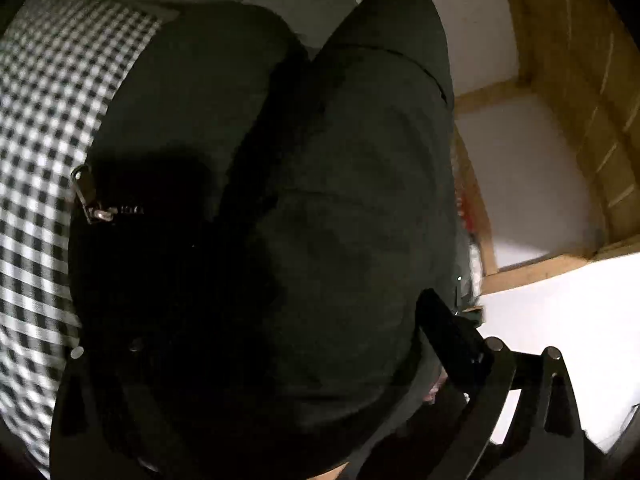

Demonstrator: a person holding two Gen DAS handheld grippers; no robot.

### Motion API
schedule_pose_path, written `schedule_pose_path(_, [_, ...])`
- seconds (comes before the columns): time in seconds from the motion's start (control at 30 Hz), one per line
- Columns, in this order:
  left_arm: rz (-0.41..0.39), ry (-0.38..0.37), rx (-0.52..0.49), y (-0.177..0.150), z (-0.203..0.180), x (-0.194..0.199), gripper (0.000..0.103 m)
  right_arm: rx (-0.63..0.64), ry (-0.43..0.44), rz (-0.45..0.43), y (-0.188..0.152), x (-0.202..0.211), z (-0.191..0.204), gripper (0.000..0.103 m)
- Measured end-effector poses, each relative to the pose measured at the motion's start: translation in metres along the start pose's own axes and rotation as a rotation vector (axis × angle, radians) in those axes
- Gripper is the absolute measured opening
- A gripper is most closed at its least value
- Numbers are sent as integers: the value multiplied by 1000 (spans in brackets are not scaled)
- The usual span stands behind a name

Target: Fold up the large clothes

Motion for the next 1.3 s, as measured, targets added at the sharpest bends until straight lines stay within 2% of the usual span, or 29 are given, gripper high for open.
schedule_pose_path(0.1, [-8, -44, 8, -7, 16, 3, 99, 95, -100, 58, 5, 10, 9, 97])
schedule_pose_path(0.13, [-12, -57, 7, -8, 22, 5, 99, 136, -109, 90, 6, 9, 12, 100])
schedule_pose_path(0.2, [-1, -73, 15, -8, 29, 4, 98, 170, -86, 144, 10, -1, 9, 101])
schedule_pose_path(0.27, [4, -70, 17, -1, 38, -7, 98, 138, -20, 165, 21, -11, 0, 101])
schedule_pose_path(0.33, [6, -60, 13, -1, 41, -8, 98, 93, 6, 164, 28, -13, -6, 101])
schedule_pose_path(0.4, [4, -52, 4, 1, 45, -8, 98, 87, -10, 164, 28, -15, -6, 101])
schedule_pose_path(0.47, [-9, -64, 9, 6, 39, -7, 98, 140, -26, 157, 20, -19, 2, 101])
schedule_pose_path(0.53, [-34, -72, 9, 4, 40, -3, 99, 181, -47, 129, 15, -22, 11, 99])
schedule_pose_path(0.57, [-45, -70, 5, 4, 41, 0, 99, 181, -66, 112, 13, -22, 17, 94])
schedule_pose_path(0.6, [-47, -69, 2, -2, 38, 4, 99, 194, -82, 98, 12, -20, 24, 81])
schedule_pose_path(0.67, [-76, -38, -23, -5, 37, 14, 99, 222, -144, 87, 4, -10, 46, 75])
schedule_pose_path(0.77, [-112, 22, -90, -15, 27, 15, 98, 261, -192, 97, -12, 0, 58, 75])
schedule_pose_path(0.83, [-108, 23, -105, -14, 29, 6, 95, 174, -158, 114, -18, 5, 34, 79])
schedule_pose_path(0.9, [-108, -38, -72, -7, 33, 5, 88, 107, -78, 104, -14, 7, 17, 99])
schedule_pose_path(0.97, [-119, -54, -71, -4, 36, 7, 84, 58, -9, 78, -7, 2, 5, 101])
schedule_pose_path(1.03, [-134, -59, -72, -3, 38, 12, 80, 81, 2, 47, -2, 0, 7, 100])
schedule_pose_path(1.07, [-138, -64, -77, -2, 38, 15, 78, 108, 8, 32, -2, -1, 13, 95])
schedule_pose_path(1.1, [-142, -72, -71, -2, 35, 15, 77, 144, -3, 27, -3, 0, 20, 84])
schedule_pose_path(1.17, [-140, -92, -66, 4, 39, 38, 75, 184, -27, -2, -2, 6, 39, 77])
schedule_pose_path(1.23, [-143, -88, -91, 2, 32, 49, 75, 230, -40, -14, 0, 5, 57, 76])
schedule_pose_path(1.3, [-131, -98, -103, 2, 29, 52, 75, 252, -16, -17, 0, 8, 67, 76])
Point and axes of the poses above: each gripper's, at about its wrist camera, not at the fingertips, and x roughly against the way its jaws point, z to its left, y to its top, the point moved 7 cm from there along -x, roughly the way its jaws point, and after that the axes turned 10 degrees about x, right-handed, at the moved point
